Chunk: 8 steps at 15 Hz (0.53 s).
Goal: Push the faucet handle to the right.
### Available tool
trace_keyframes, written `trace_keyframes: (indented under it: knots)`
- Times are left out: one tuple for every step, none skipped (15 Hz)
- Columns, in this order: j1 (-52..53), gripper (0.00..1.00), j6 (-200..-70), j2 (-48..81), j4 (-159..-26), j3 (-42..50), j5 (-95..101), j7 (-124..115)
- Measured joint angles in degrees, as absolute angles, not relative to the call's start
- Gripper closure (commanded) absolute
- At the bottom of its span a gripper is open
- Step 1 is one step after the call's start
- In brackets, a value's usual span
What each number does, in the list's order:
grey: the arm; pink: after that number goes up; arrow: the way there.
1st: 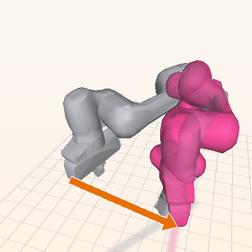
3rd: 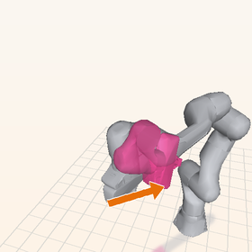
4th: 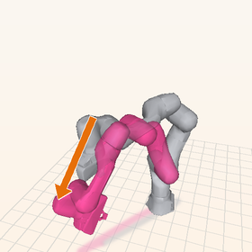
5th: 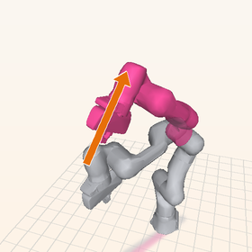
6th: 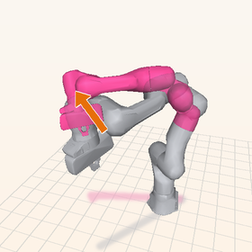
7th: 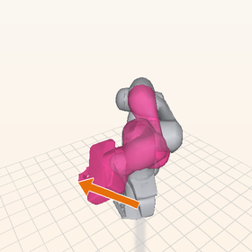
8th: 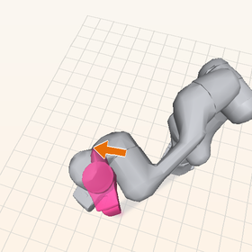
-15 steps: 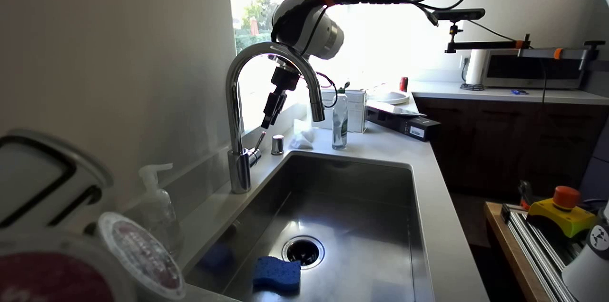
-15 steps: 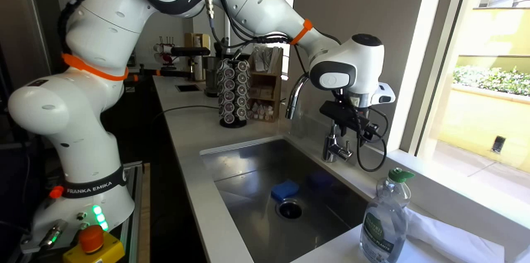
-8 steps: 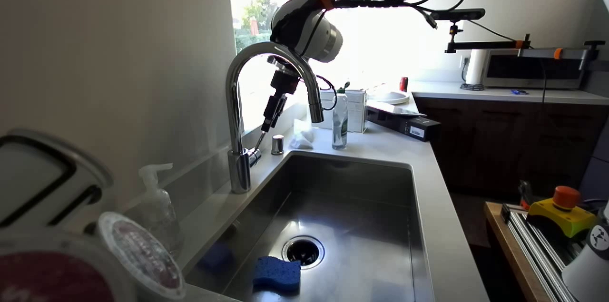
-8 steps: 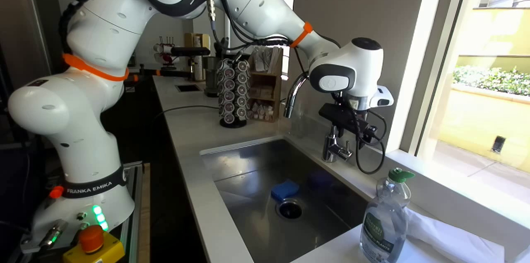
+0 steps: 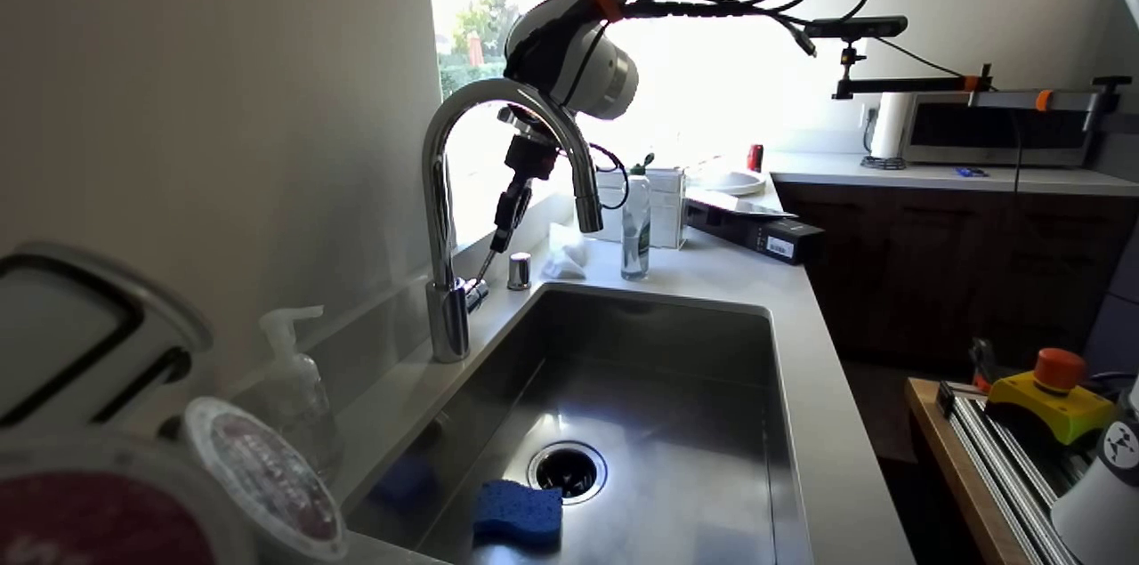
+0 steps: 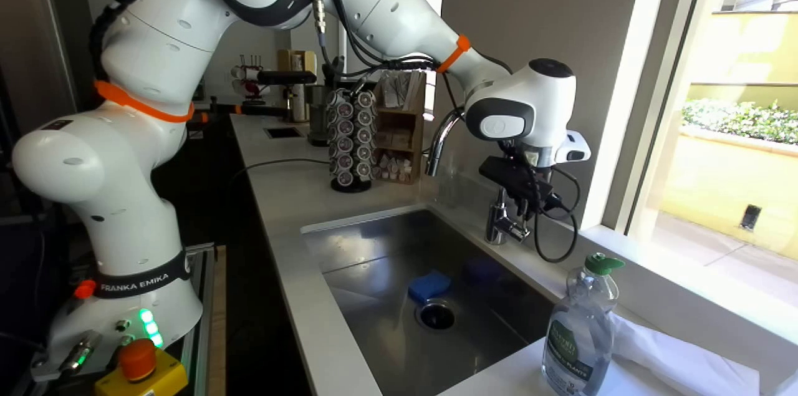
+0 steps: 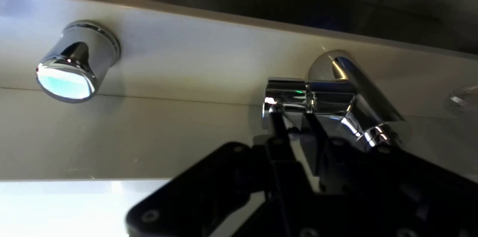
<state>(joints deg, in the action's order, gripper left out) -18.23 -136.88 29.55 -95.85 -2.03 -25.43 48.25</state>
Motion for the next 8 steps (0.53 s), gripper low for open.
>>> trace_keyframes:
  knots:
    - [-18.24, 1.00, -136.87, 29.55, -95.83, -2.09, -25.41, 48.25]
    - [-18.24, 1.00, -136.87, 29.58, -95.74, -2.09, -25.37, 48.25]
    - [-18.24, 1.00, -136.87, 29.60, -95.72, -2.09, -25.35, 48.24]
    - [-18.24, 1.00, -136.87, 29.62, -95.70, -2.09, -25.33, 48.24]
    - [-18.24, 1.00, -136.87, 29.62, -95.68, -2.09, -25.30, 48.24]
    - [-18.24, 1.00, -136.87, 29.63, -95.68, -2.09, -25.27, 48.24]
    - [-18.24, 0.74, -136.87, 29.64, -95.66, -2.09, -25.23, 48.24]
    - [-18.24, 0.73, -136.87, 29.65, -95.64, -2.10, -25.22, 48.24]
